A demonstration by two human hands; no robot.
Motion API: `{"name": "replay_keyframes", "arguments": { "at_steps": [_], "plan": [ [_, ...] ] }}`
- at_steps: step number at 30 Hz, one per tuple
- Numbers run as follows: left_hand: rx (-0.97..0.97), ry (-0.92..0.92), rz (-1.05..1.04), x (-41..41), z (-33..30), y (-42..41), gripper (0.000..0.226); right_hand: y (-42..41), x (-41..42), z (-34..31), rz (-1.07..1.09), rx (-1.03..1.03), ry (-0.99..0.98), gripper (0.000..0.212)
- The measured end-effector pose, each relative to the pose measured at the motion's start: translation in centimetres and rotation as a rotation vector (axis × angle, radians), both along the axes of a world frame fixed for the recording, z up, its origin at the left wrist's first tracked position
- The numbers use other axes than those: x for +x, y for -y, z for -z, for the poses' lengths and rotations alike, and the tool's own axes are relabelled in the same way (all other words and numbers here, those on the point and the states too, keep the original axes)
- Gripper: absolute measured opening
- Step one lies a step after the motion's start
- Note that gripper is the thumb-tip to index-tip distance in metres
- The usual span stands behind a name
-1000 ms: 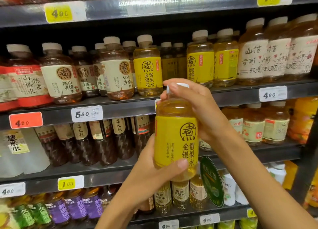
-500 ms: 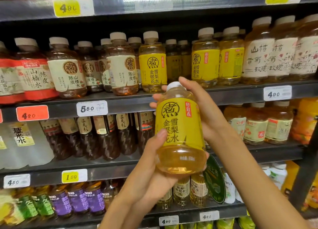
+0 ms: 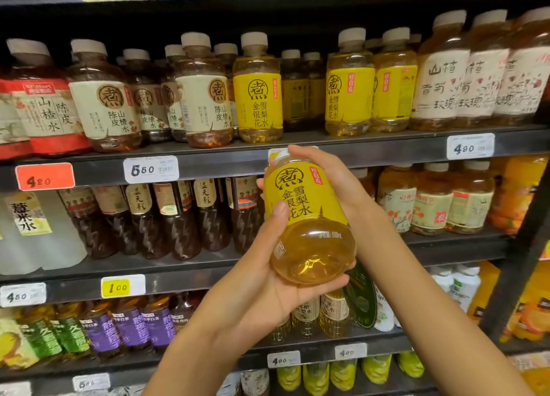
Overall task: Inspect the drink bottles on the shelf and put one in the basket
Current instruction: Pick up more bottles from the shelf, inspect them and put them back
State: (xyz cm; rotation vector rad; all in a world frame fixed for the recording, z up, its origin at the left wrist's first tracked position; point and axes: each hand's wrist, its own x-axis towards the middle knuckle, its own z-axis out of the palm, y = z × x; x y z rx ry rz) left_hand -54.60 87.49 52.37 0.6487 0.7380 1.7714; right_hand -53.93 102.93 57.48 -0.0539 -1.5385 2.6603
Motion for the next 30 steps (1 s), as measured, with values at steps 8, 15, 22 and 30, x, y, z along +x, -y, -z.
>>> {"name": "replay_keyframes", "arguments": {
  "at_steps": [8,15,22,30],
  "plan": [
    [-0.093,-0.257,-0.092,0.0,0.9,0.0,0.054,-0.3,0.3,-0.2,-0.017,0.087,-0.031,0.030],
    [-0.120,-0.390,-0.273,-0.1,0.9,0.7,0.068,0.3,1.2,-1.0,0.286,0.321,-0.200,0.018],
    [-0.093,-0.685,-0.500,-0.1,2.5,-0.4,0.063,1.1,2.9,-2.2,0.312,0.677,-0.366,0.028],
    [0.032,-0.838,-0.881,-0.7,4.1,-1.3,0.072,1.7,4.3,-0.5,0.325,0.735,-0.547,0.031]
  ]
}}
